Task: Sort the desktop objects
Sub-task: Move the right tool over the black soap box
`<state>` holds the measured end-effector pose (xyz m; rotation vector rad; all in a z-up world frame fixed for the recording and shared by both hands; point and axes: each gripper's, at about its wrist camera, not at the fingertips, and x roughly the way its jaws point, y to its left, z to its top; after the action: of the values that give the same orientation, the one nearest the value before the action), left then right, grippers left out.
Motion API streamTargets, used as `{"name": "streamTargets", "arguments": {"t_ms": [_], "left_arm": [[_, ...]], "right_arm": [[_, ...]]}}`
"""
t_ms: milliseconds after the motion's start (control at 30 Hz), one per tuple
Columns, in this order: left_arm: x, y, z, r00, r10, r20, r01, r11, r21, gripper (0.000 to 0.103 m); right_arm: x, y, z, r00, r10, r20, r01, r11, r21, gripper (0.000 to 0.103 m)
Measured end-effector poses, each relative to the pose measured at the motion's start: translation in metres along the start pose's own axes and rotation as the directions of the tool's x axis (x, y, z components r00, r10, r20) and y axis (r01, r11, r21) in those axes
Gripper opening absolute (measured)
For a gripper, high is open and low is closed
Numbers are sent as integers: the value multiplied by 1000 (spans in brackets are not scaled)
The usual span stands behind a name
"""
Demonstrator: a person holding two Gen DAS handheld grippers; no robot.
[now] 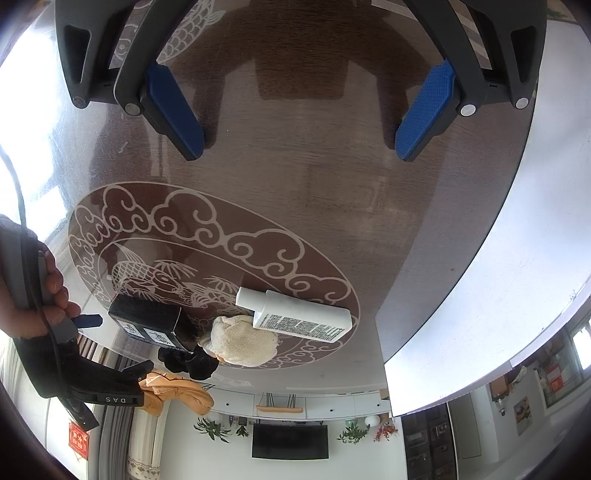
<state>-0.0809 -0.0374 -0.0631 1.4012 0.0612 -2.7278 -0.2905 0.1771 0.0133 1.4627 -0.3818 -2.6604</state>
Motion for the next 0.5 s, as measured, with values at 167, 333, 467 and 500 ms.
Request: {"name": "streamTargets", "arguments": {"t_ms": [167,333,467,500], "left_arm": [[0,0,0,1000,1,0,-1,1000,-1,103],[0,-1,1,1000,1,0,-1,1000,0,103],[0,-1,1,1000,0,0,0,1000,0,103],[0,-1,1,1000,0,0,0,1000,0,103]], "right_arm": [[36,12,3,997,20,-72,-16,998,54,103],[39,30,-8,996,63,-57,-66,997,-44,103],[36,34,-18,989,118,-88,-129,983,-129,103],[35,36,-21,986,130,-104,-145,977,-158,103]]}}
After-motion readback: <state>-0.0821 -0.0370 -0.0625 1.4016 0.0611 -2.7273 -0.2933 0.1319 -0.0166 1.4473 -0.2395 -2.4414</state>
